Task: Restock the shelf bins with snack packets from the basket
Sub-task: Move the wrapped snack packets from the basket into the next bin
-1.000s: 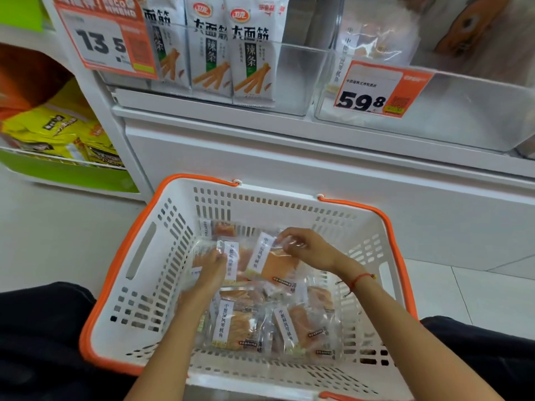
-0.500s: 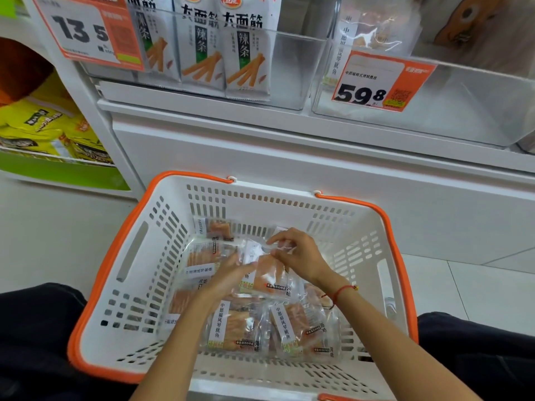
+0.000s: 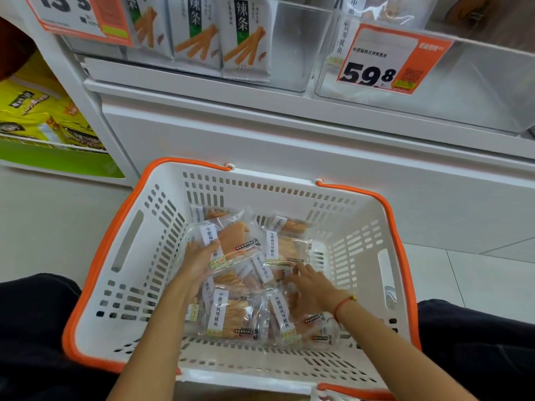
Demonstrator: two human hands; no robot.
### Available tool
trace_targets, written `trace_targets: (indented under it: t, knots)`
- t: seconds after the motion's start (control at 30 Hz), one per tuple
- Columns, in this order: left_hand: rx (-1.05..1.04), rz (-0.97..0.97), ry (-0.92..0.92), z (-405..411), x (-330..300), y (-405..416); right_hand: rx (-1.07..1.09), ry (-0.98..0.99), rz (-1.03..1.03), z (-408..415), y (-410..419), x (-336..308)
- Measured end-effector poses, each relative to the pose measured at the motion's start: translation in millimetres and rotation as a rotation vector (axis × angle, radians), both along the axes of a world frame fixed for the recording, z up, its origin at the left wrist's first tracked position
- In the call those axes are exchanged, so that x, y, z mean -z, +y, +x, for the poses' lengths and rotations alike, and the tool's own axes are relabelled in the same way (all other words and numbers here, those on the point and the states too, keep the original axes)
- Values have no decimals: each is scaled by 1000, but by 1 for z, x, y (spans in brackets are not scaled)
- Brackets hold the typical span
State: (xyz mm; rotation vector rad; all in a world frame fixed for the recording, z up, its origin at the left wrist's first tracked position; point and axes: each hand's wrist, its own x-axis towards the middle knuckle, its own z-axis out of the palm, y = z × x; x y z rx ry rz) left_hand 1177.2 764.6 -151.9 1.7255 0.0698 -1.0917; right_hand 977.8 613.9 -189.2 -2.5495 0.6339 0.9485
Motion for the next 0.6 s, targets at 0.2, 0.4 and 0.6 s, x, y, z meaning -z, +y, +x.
trace_targets:
  t: [0.2, 0.4, 0.6]
  knots:
    - [-90, 10, 83, 0, 4, 2, 21, -111, -15, 2, -3, -10]
    - [-1, 60, 49, -6, -1, 0, 161, 4, 341, 24, -45, -71]
    - [238, 88, -85, -22, -10, -15, 209, -327, 413, 58, -37, -100]
